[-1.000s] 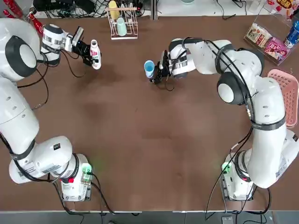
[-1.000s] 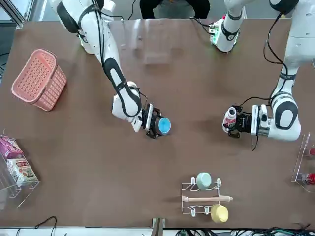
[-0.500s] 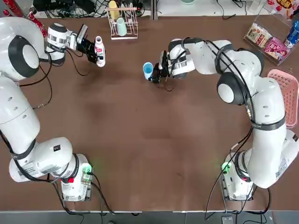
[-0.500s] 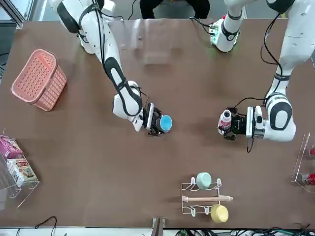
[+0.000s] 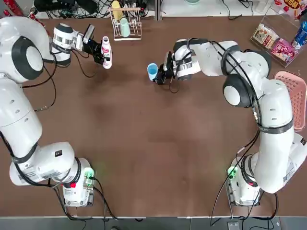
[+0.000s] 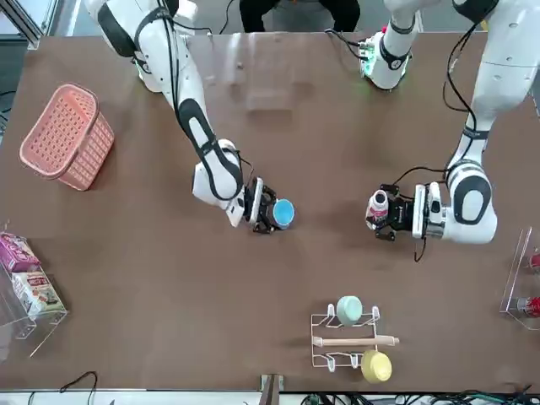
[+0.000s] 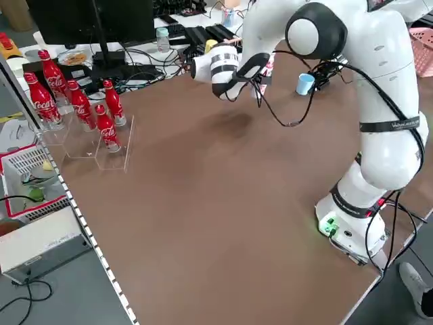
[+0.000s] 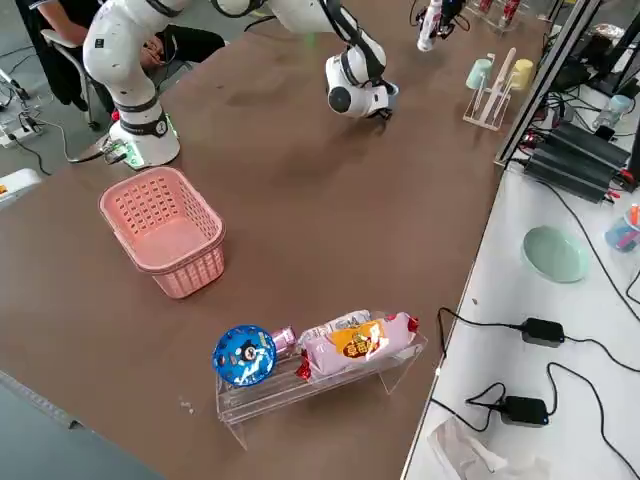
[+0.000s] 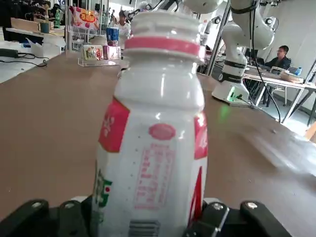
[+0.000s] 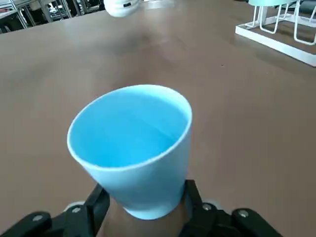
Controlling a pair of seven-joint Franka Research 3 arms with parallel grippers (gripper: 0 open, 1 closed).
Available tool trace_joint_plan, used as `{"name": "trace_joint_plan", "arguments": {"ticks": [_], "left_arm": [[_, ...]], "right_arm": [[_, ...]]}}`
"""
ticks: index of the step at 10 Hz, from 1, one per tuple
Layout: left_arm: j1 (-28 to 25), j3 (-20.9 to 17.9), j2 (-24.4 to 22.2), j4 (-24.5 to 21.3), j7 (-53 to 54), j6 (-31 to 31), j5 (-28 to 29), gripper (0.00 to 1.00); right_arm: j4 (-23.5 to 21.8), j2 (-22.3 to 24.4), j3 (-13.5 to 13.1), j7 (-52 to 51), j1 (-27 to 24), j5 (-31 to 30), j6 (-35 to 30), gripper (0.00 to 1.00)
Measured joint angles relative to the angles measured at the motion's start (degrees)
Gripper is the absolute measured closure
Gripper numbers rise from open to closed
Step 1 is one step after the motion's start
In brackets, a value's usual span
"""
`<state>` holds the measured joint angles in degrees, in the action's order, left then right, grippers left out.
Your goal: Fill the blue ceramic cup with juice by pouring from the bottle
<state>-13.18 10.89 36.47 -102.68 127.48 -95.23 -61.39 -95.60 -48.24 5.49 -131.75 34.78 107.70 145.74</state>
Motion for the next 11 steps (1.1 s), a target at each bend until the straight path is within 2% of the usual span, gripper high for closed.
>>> {"name": "trace_joint_plan", "arguments": {"ticks": [6, 8, 11], "left_arm": [[1.62, 0.12, -0.38, 0.01, -0.14, -3.38, -2.38, 0.49], [3.07, 0.97, -1.28, 0.02, -2.24, -7.57, -2.43, 0.49], [8.26, 1.38, -2.78, -0.04, -4.96, -14.32, -3.5, 0.5]], "right_arm": [[0.01, 0.0, -0.15, -0.98, -0.4, 0.0, 0.07, 0.33], [0.01, 0.0, -0.16, -1.47, -0.6, 0.01, 0.1, 0.33], [0.01, 0.0, -0.21, -1.6, -0.79, 0.01, 0.12, 0.33]]}}
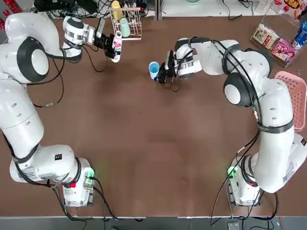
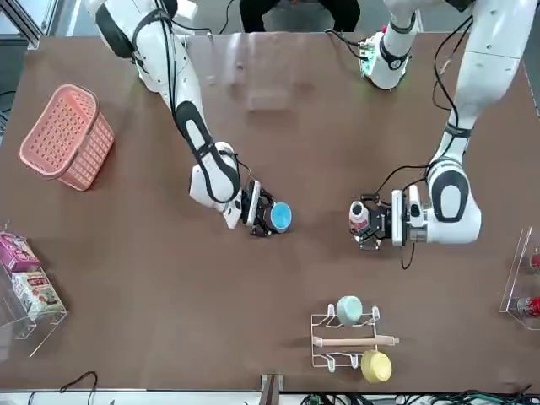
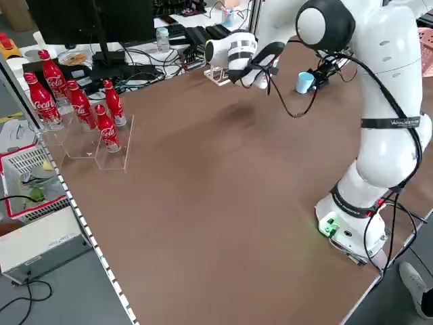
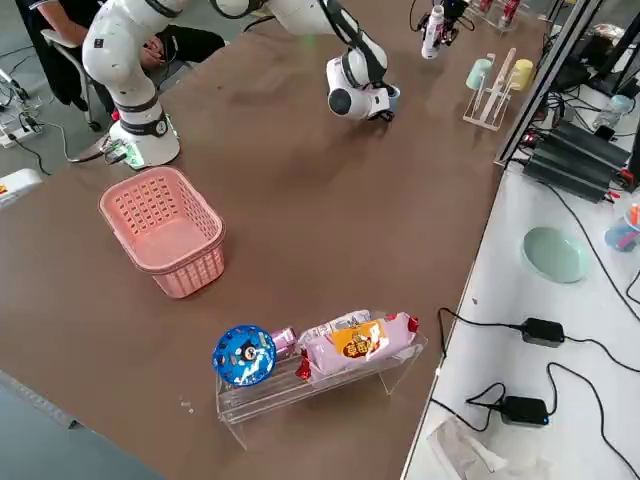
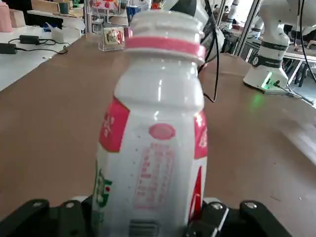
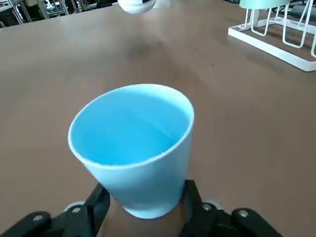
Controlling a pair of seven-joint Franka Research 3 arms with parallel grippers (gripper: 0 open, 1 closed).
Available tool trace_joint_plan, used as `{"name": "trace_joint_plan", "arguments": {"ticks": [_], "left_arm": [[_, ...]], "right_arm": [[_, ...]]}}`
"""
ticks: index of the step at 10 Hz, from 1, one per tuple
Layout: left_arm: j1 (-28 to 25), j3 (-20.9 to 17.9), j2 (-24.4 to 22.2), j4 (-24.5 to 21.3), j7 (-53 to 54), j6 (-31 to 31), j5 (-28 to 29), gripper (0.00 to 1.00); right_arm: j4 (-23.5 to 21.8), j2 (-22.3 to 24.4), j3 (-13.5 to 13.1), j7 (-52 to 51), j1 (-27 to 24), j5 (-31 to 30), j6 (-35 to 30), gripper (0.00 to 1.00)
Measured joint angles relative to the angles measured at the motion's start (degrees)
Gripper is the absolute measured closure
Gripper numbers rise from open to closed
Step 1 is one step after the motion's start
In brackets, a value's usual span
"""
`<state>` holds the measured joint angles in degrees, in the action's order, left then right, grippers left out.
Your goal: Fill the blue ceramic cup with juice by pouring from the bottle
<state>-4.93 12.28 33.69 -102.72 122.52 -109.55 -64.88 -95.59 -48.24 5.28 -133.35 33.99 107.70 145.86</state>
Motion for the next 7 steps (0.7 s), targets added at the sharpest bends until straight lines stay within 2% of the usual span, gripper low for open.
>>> {"name": "trace_joint_plan", "arguments": {"ticks": [7], "left_arm": [[7.76, 0.0, -2.64, -2.96, -4.34, -10.71, -1.77, 0.51]], "right_arm": [[0.0, -0.01, -0.01, -0.11, -0.02, 0.06, 0.02, 0.33]]}}
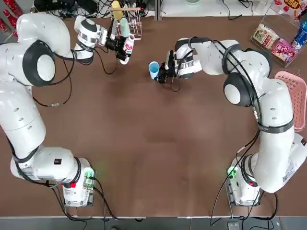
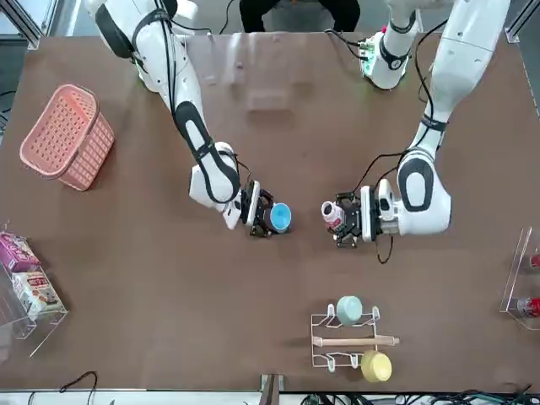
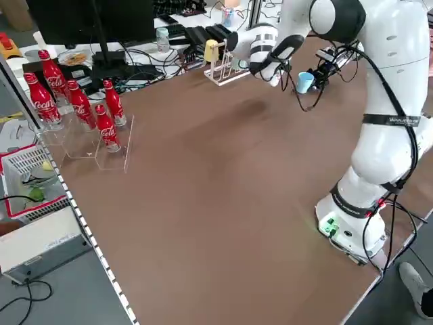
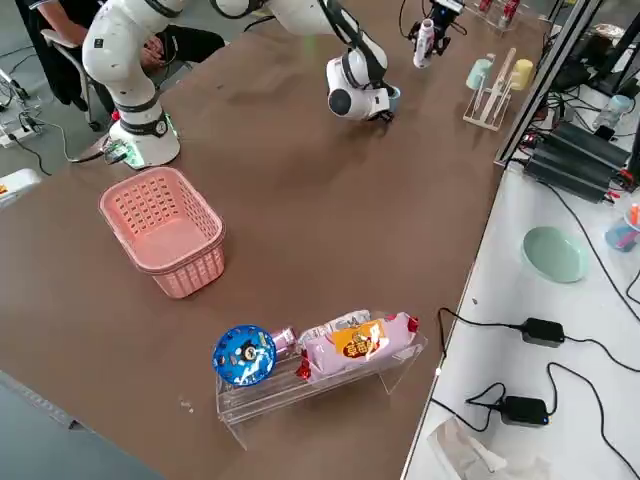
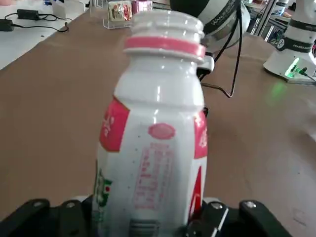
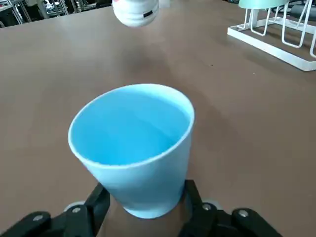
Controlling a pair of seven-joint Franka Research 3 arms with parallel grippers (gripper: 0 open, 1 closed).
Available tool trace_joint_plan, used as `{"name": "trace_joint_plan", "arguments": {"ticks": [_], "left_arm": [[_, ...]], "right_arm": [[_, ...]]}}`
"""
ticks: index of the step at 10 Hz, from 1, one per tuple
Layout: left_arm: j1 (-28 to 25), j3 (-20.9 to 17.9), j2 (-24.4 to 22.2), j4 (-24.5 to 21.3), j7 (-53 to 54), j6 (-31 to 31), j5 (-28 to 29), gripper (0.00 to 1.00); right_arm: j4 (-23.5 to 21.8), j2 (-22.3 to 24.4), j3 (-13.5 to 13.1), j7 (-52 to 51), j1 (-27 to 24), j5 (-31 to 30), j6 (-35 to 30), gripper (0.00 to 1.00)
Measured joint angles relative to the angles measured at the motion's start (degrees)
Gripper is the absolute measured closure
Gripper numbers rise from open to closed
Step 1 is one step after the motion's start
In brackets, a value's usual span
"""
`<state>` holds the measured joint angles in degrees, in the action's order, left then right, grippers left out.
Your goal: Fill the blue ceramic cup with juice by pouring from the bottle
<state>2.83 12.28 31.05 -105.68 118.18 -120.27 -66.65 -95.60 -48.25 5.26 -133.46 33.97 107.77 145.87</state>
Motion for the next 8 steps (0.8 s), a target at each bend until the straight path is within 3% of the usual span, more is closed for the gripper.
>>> {"name": "trace_joint_plan", "arguments": {"ticks": [8], "left_arm": [[6.14, -0.79, -1.38, -1.43, -3.3, -6.95, 0.07, 0.51]], "right_arm": [[0.0, -0.01, -0.05, -0.64, -0.33, 0.05, 0.04, 0.33]]}}
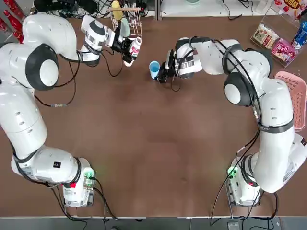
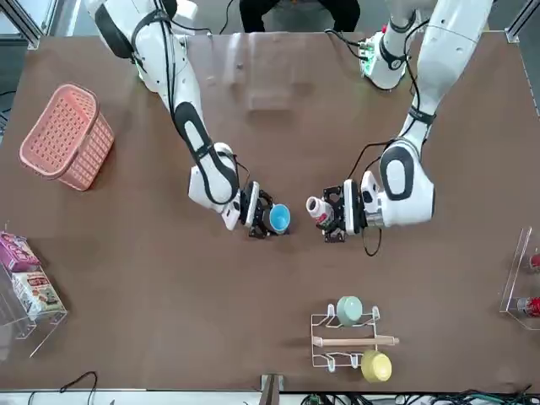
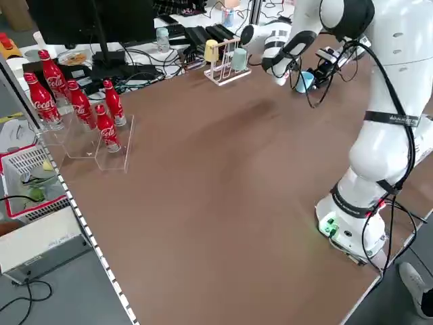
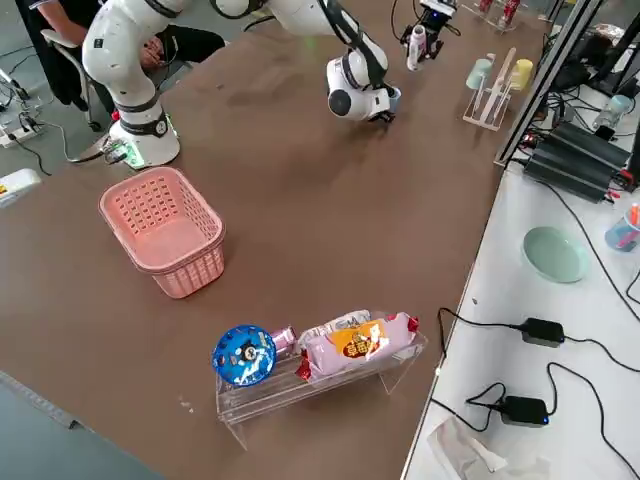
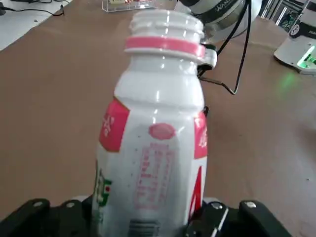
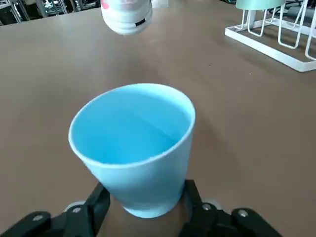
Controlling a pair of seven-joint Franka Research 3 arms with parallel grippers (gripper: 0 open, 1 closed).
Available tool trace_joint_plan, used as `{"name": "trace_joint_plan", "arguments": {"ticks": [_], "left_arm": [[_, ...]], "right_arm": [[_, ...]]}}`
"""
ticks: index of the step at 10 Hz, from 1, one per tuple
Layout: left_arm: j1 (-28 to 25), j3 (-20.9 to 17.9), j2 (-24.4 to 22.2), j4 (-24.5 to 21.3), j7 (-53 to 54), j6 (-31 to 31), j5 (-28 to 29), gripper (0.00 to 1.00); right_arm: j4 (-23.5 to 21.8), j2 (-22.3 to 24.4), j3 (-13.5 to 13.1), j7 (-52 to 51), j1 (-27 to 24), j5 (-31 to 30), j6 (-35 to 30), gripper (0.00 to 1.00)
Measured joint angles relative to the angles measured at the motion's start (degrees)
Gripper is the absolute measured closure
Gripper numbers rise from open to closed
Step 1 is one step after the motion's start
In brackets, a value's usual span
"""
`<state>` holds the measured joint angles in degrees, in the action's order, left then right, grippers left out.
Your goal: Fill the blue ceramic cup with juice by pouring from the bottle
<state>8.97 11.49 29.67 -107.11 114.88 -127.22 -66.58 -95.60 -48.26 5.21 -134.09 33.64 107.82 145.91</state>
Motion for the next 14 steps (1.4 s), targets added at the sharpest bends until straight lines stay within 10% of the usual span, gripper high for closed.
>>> {"name": "trace_joint_plan", "arguments": {"ticks": [14], "left_arm": [[10.09, -5.07, -0.18, 1.78, -13.25, -6.36, 10.34, 0.51]], "right_arm": [[-0.01, -0.01, -0.01, -0.25, -0.1, 0.16, 0.0, 0.33]]}}
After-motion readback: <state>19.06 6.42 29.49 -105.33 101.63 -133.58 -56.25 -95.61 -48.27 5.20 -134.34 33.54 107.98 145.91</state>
